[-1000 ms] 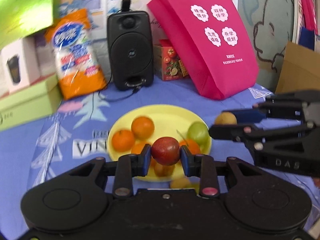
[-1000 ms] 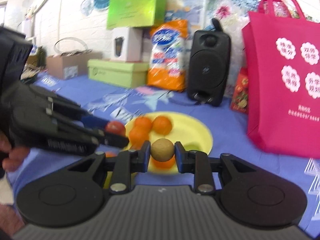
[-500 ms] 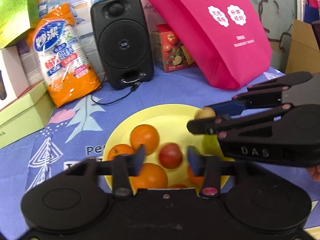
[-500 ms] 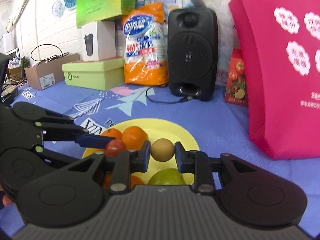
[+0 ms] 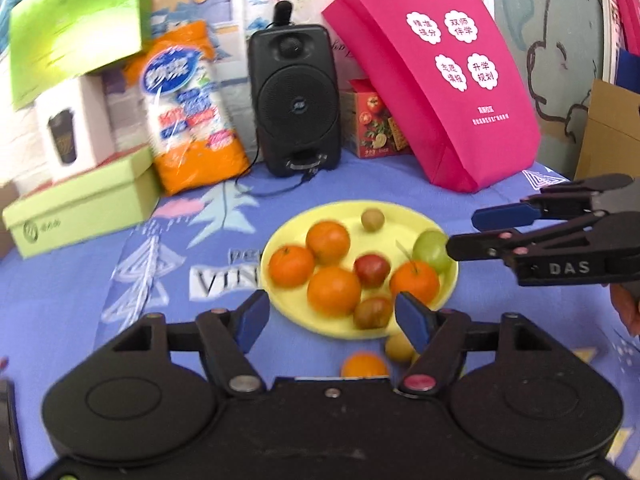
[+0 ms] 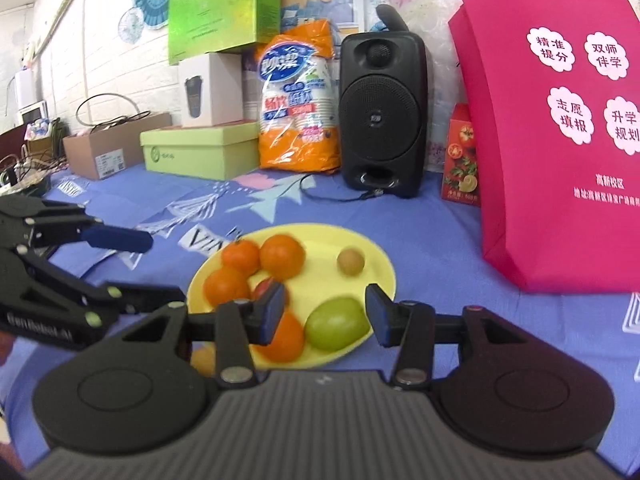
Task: Organize fruits
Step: 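Lower the plum and kiwi onto the yellow plate and open both tools, then grasp an orange with the left tool while the right tool grasps another orange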
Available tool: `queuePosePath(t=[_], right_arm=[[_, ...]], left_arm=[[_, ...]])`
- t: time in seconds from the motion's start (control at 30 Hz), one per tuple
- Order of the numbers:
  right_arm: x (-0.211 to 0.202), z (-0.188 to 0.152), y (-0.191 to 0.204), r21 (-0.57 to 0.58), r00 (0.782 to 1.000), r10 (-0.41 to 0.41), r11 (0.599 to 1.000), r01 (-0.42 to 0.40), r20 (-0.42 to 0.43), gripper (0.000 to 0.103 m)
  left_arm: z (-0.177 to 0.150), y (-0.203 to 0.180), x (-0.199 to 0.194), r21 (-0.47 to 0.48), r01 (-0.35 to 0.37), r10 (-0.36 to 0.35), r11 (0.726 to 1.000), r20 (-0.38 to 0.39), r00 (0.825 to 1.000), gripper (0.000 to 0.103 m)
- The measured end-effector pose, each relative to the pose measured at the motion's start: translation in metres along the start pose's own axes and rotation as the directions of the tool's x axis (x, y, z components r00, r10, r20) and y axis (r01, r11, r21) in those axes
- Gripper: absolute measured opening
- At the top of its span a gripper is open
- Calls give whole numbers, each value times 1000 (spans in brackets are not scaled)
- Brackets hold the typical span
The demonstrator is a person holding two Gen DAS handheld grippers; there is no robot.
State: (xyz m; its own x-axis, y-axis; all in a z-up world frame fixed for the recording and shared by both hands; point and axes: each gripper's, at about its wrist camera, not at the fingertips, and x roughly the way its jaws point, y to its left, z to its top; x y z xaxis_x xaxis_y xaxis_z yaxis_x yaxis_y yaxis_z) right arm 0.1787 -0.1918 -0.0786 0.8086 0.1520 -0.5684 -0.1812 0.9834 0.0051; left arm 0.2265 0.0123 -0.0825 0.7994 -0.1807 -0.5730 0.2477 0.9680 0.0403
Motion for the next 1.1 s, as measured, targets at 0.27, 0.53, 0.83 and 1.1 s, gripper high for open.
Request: queuePosePath(t=[0.27,0.53,0.83,1.1], right_arm=[[-32,-37,37,-16,992,125,992,-125,-27,44],[-54,-60,64,-84,974,204,974,-213,-95,49],[-45,-74,98,-174,966,206,957,-233,-156,49],[-29,-72,109,-198,976,160,962,-187,-147,49]], left_arm=[[-38,12,-15,-120,49,-56,992,-56,997,64],[-43,7,7,-128,77,-88,989,-82,993,54],[-39,3,28,-112,70,-80,991,-91,993,47],[-39,1,31,-101,99,-107,990,-83,991,31]])
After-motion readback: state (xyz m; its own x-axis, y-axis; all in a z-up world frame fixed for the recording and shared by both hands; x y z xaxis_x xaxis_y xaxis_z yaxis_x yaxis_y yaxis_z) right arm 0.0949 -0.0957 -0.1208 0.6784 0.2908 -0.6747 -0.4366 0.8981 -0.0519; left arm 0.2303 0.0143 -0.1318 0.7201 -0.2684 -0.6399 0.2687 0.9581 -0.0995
